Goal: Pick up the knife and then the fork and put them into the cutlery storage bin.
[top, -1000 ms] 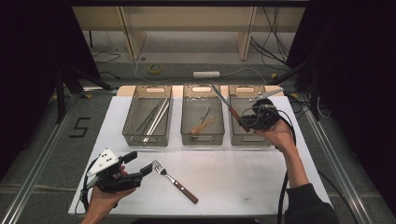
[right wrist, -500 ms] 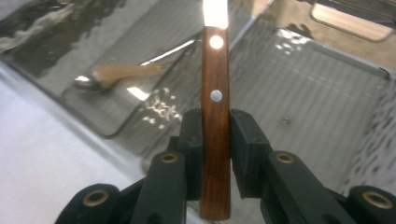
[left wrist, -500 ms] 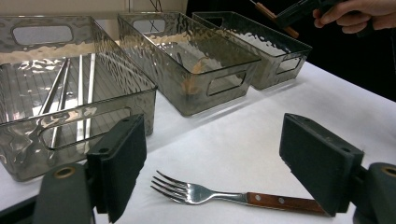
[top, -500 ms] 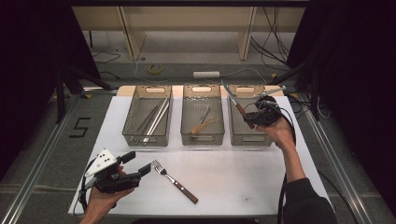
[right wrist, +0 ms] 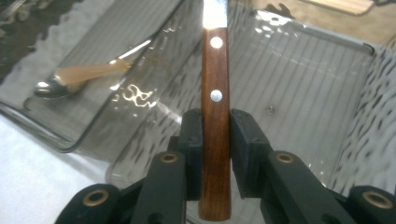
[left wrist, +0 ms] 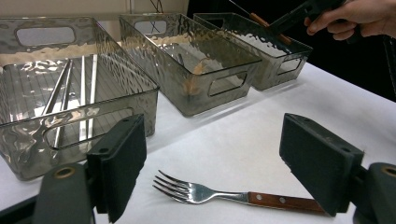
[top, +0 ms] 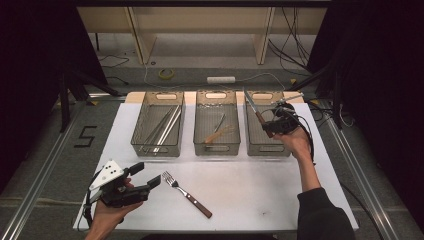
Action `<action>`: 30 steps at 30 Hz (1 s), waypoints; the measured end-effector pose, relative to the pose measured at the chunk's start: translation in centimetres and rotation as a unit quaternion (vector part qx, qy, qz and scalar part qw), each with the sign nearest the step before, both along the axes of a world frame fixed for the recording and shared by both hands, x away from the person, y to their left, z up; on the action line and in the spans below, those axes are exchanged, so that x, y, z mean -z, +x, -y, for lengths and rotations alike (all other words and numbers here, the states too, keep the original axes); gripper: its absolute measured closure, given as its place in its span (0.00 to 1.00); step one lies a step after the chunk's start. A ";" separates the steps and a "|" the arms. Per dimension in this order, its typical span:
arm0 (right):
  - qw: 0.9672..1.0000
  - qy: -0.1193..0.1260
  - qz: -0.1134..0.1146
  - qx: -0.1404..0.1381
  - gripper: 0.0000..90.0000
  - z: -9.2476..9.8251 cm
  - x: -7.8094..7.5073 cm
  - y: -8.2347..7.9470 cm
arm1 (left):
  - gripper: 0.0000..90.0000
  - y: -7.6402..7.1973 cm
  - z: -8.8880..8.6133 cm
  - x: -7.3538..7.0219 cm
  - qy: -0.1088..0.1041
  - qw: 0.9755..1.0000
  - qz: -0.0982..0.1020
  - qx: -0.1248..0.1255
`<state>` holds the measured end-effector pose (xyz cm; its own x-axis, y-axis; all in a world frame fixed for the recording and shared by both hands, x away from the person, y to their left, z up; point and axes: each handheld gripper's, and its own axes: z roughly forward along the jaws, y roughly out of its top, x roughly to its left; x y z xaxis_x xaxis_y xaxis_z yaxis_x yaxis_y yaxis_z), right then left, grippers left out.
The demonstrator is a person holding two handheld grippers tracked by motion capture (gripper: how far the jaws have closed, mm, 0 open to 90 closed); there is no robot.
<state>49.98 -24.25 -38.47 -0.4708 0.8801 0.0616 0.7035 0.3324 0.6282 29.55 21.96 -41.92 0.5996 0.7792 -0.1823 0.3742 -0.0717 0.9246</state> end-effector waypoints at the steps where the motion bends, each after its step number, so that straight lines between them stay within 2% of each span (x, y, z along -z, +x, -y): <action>1: 1.000 -0.002 -0.002 0.003 0.85 0.0 0.1 0.1 | 0.25 0.0 0.0 0.0 0.000 1.000 0.000 0.000; 10: 0.999 -0.007 -0.018 0.030 0.85 0.4 1.2 0.5 | 0.25 0.0 0.0 0.0 0.001 1.000 -0.001 0.001; 27: 0.998 -0.019 -0.038 0.050 0.84 0.4 2.4 0.8 | 0.25 0.0 0.1 0.0 0.000 1.000 0.000 0.002; 30: 0.998 -0.011 -0.040 0.048 0.84 0.4 2.5 0.9 | 0.25 0.0 0.1 0.0 -0.001 1.000 -0.001 0.001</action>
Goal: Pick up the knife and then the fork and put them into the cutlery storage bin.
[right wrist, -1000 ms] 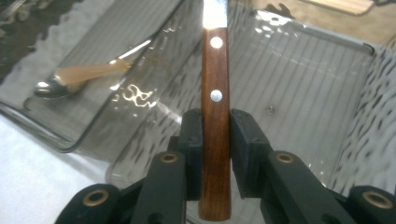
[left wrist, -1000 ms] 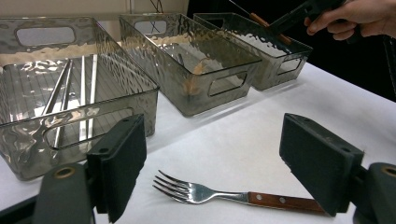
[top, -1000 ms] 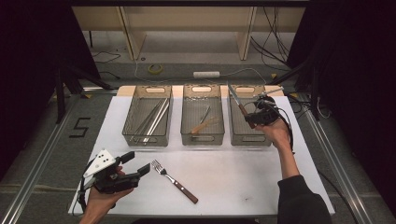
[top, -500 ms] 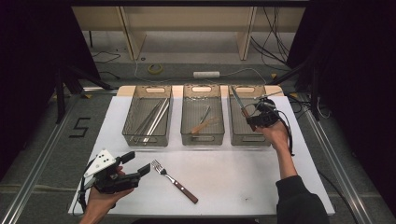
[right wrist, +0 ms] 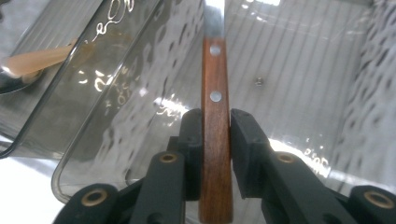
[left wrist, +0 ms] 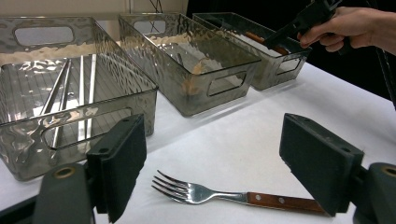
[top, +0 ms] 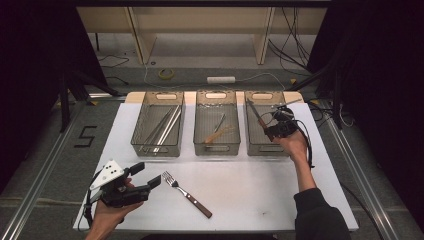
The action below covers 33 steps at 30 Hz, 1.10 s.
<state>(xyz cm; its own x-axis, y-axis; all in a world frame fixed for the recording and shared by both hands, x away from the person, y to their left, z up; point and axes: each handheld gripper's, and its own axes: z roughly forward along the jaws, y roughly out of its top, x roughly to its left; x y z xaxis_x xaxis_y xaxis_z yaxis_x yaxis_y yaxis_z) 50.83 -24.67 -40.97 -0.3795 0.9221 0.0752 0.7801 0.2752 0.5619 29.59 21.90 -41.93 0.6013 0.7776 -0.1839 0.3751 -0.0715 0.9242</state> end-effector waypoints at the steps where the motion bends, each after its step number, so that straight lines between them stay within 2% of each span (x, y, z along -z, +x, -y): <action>1: 1.000 -0.003 0.001 0.003 0.83 0.0 0.0 0.0 | 0.25 0.0 0.0 0.0 0.000 1.000 0.000 0.000; 4: 1.000 0.016 0.005 0.001 0.71 0.2 -0.1 0.0 | 0.25 0.0 0.0 0.0 0.000 1.000 0.000 0.000; 7: 1.000 0.022 0.020 -0.008 0.61 0.0 -0.7 -0.3 | 0.25 0.0 0.0 0.0 0.001 1.000 0.000 0.000; 10: 0.999 0.030 0.028 -0.029 0.56 -0.5 -1.1 -0.8 | 0.25 0.0 0.0 0.0 0.000 1.000 0.001 -0.001; 15: 0.996 0.029 0.043 -0.068 0.46 -1.7 -2.0 -2.1 | 0.25 0.0 0.0 0.0 -0.001 1.000 0.000 -0.002; 21: 0.993 0.034 0.056 -0.103 0.41 -3.0 -3.0 -4.2 | 0.25 0.0 0.0 0.0 0.000 1.000 0.001 -0.002; 23: 0.991 0.045 0.057 -0.112 0.39 -3.6 -3.1 -5.0 | 0.25 0.0 0.1 0.0 0.001 1.000 0.000 -0.001; 27: 0.988 0.052 0.066 -0.131 0.38 -4.8 -3.1 -6.6 | 0.25 0.0 0.0 0.0 -0.001 1.000 -0.001 -0.003; 30: 0.986 0.042 0.067 -0.148 0.35 -5.9 -3.1 -7.6 | 0.24 0.0 0.0 0.0 0.000 1.000 0.000 -0.002; 33: 0.983 0.058 0.071 -0.156 0.34 -6.3 -3.3 -8.5 | 0.24 0.0 0.0 0.0 0.002 1.000 0.001 -0.001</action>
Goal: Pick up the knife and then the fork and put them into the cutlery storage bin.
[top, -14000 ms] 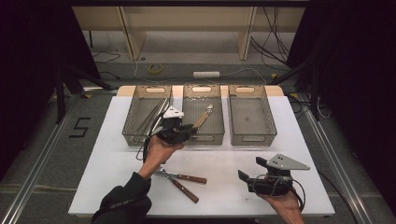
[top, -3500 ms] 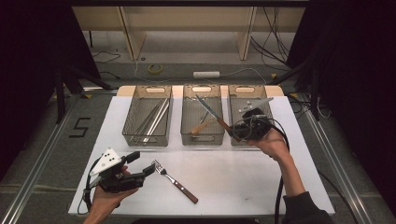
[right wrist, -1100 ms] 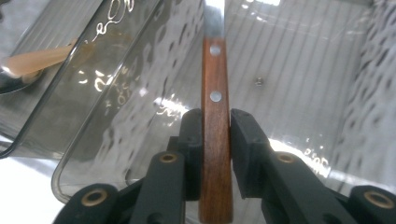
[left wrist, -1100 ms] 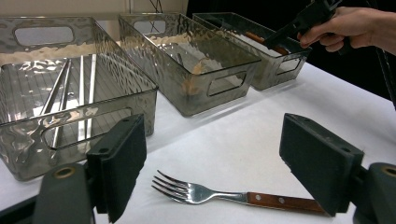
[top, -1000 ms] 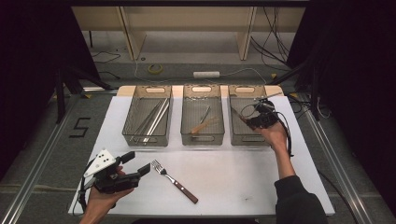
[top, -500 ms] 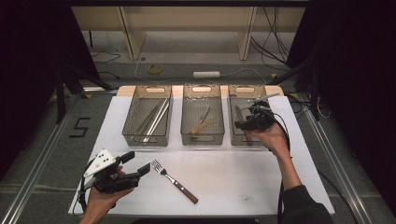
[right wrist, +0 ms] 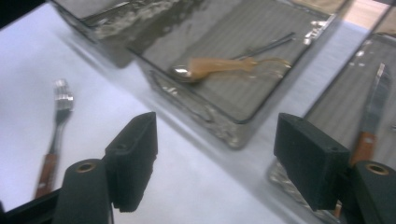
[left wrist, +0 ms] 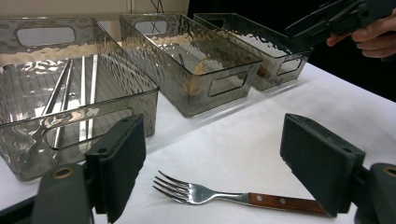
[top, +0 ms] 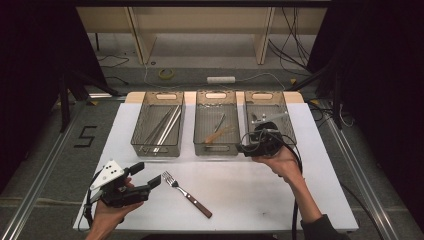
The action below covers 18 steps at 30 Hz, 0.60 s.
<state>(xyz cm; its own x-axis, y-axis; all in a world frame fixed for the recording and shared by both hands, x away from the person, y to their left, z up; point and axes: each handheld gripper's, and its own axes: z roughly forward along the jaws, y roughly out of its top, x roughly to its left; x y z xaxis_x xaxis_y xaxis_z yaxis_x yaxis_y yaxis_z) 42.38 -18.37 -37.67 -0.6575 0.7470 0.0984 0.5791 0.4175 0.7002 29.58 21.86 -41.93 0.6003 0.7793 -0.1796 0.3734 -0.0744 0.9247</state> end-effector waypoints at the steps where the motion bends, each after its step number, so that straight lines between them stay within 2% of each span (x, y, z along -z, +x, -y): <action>1: 1.000 0.000 0.002 -0.004 0.34 -0.2 0.0 -0.2 | 0.24 0.0 0.0 0.0 0.000 1.000 0.000 0.000; 6: 1.000 -0.007 0.005 -0.021 0.31 -1.5 -0.1 -1.4 | 0.22 0.0 0.1 0.0 0.000 1.000 0.002 -0.002; 18: 0.997 -0.027 -0.014 -0.075 0.30 -5.2 1.2 -3.8 | 0.21 -0.1 0.1 0.0 0.000 1.000 0.003 -0.003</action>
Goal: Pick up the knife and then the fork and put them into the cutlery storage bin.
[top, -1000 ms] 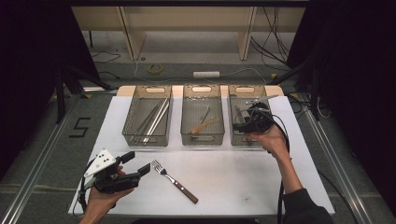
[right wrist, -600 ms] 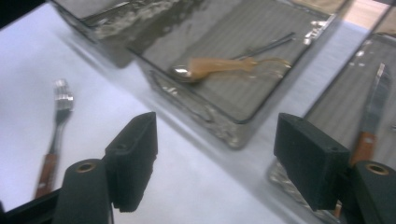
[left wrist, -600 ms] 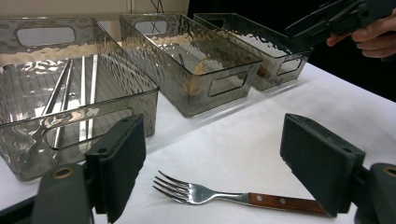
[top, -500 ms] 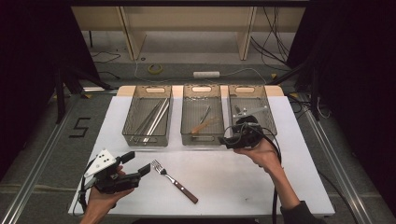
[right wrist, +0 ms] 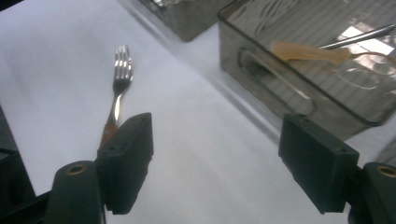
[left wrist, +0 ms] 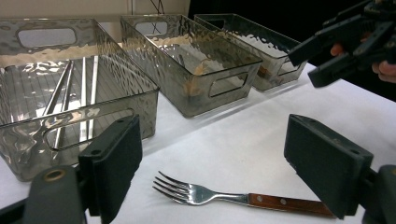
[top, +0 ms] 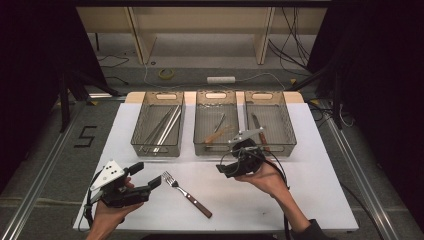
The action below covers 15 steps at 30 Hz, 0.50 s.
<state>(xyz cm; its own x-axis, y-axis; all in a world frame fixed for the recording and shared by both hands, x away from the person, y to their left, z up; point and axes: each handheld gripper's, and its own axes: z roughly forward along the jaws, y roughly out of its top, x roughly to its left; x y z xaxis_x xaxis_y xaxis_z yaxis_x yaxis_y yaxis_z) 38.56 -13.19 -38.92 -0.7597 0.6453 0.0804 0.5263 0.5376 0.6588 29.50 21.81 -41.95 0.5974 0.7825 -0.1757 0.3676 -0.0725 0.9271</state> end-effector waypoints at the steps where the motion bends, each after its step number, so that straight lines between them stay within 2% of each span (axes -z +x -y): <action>1: 1.000 -0.001 -0.002 -0.005 0.30 -0.3 0.1 -0.2 | 0.21 0.0 0.0 0.0 0.001 1.000 0.000 0.000; 9: 0.999 -0.016 -0.010 -0.040 0.30 -2.4 1.2 -1.6 | 0.21 0.0 0.0 0.0 -0.002 1.000 0.000 -0.002; 15: 0.998 -0.035 -0.020 -0.055 0.32 -3.8 2.4 -2.5 | 0.21 0.0 -0.1 0.0 -0.002 1.000 0.000 -0.003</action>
<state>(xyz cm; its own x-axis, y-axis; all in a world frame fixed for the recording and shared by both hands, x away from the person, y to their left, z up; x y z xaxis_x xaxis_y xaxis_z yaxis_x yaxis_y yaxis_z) 36.06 -9.43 -41.30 -0.8229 0.5639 0.0699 0.4873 0.6370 0.5973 29.49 21.89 -41.96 0.5934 0.7848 -0.1787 0.3682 -0.0673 0.9273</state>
